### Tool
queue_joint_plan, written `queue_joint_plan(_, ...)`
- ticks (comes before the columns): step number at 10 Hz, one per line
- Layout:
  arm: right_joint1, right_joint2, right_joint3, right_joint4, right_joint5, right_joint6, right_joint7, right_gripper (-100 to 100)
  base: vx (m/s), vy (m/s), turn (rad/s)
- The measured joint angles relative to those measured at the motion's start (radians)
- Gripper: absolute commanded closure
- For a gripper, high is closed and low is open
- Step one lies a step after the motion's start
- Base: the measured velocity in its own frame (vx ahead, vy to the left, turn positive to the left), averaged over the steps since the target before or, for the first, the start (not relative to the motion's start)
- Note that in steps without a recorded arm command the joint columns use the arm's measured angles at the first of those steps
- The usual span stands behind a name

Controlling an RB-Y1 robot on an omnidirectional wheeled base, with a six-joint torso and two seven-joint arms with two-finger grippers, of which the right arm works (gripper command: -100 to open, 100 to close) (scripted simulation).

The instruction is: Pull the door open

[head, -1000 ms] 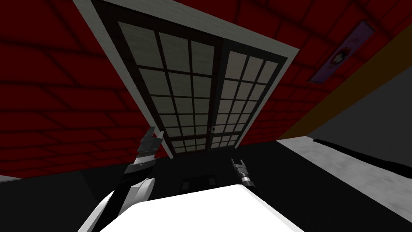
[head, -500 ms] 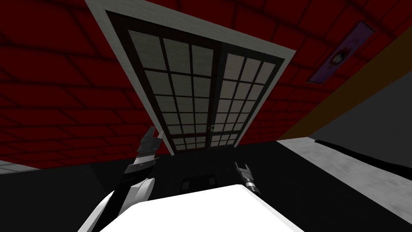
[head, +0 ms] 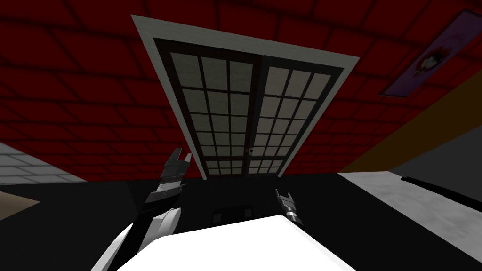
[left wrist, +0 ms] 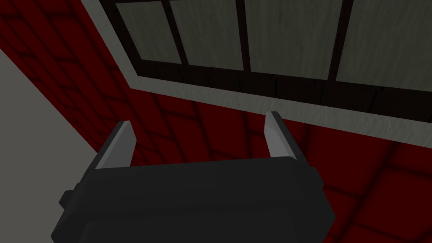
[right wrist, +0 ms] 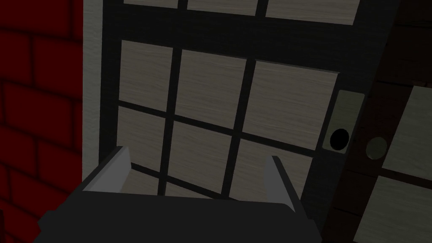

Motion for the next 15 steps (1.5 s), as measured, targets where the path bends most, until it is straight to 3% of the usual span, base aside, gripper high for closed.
queue_joint_plan(2, -0.028, 0.012, 0.000, -0.012, -0.002, 0.012, 0.007, -100, 0.181, -0.019, 0.124)
queue_joint_plan(6, -0.095, 0.042, 0.008, -0.012, -0.003, 0.007, 0.028, -100, 0.188, -0.024, 0.127)
queue_joint_plan(7, -0.126, 0.044, 0.008, 0.009, -0.005, 0.002, 0.036, -100, 0.121, -0.020, 0.052)
queue_joint_plan(9, -0.127, 0.065, 0.025, -0.047, 0.002, 0.020, 0.026, -100, 0.165, -0.034, 0.136)
queue_joint_plan(11, -0.152, 0.086, 0.037, -0.063, 0.005, 0.020, 0.030, -100, 0.172, -0.040, 0.087)
queue_joint_plan(14, -0.198, 0.089, 0.053, -0.061, 0.007, 0.011, 0.025, -100, 0.210, -0.007, 0.098)
queue_joint_plan(15, -0.215, 0.099, 0.058, -0.063, 0.009, 0.009, 0.030, -100, 0.200, -0.044, 0.103)
